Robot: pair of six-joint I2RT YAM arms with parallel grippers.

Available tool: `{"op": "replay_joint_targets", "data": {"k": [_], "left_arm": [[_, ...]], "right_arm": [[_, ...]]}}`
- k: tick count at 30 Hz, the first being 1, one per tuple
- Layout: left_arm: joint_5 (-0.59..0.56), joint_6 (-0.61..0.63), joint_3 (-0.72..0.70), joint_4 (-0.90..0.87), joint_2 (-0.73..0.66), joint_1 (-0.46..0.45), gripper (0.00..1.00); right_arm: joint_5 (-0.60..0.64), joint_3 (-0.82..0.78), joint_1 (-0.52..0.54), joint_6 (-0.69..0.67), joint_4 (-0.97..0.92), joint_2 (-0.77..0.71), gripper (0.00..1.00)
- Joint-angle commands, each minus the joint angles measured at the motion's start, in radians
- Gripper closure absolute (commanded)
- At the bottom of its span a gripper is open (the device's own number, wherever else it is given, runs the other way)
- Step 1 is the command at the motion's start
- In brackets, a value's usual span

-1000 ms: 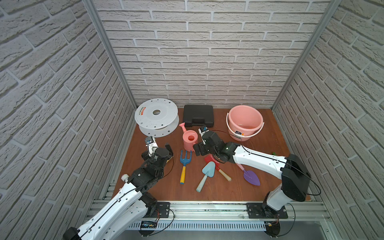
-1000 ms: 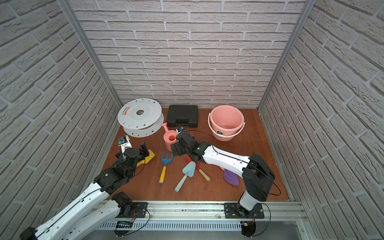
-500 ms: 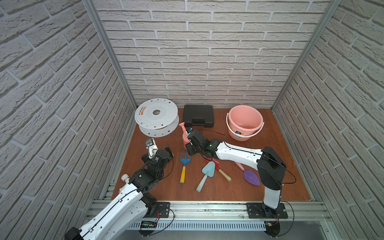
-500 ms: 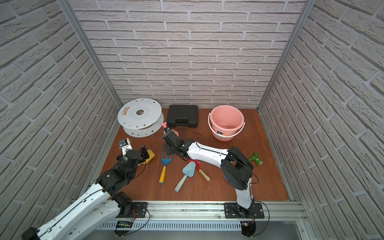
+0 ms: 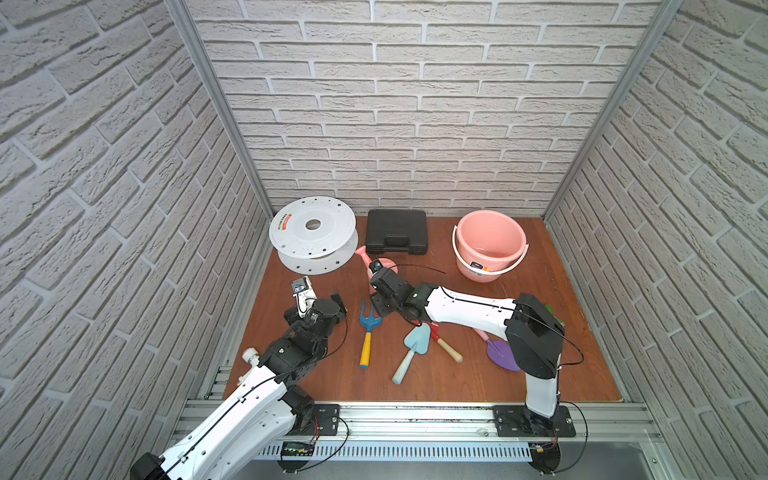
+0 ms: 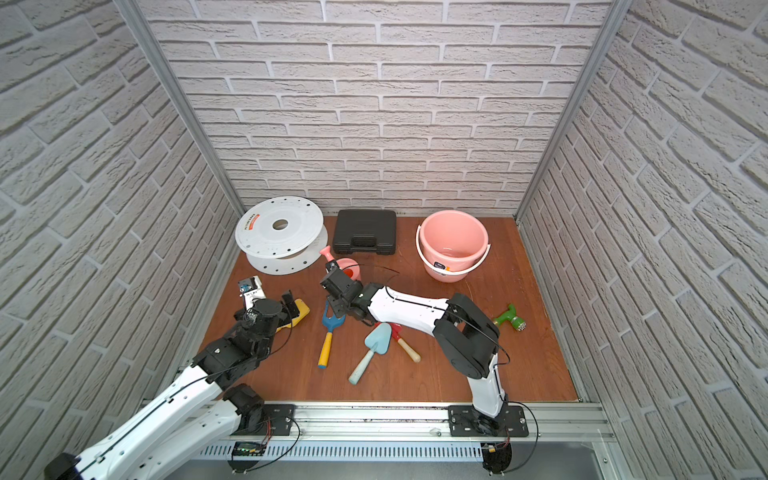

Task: Organize the gardening tools
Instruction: Pick up the gardening tool from the center of the board.

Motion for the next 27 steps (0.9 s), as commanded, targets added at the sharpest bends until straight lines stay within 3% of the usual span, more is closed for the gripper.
{"op": "replay_joint_targets", "data": {"k": [1,17,22,27], "left_arm": [[0.005,-0.003,-0.008,0.028,-0.001,0.007,0.02],[0.010,0.000,-0.009,0.037,0.012,0.009,0.02],[0.011,0.002,-0.009,0.039,0.012,0.010,0.02],[0.011,0.003,-0.009,0.040,0.016,0.011,0.02]], "right_arm": [[0.068,-0.001,0.007,-0.024,0.026,-0.085,0.40],[-0.023,-0.041,-0.100,-0.020,0.068,-0.022,0.38],[-0.096,-0.053,-0.116,-0.029,0.090,0.002,0.45],[-0.105,-0.051,-0.115,-0.036,0.100,0.007,0.65]]}}
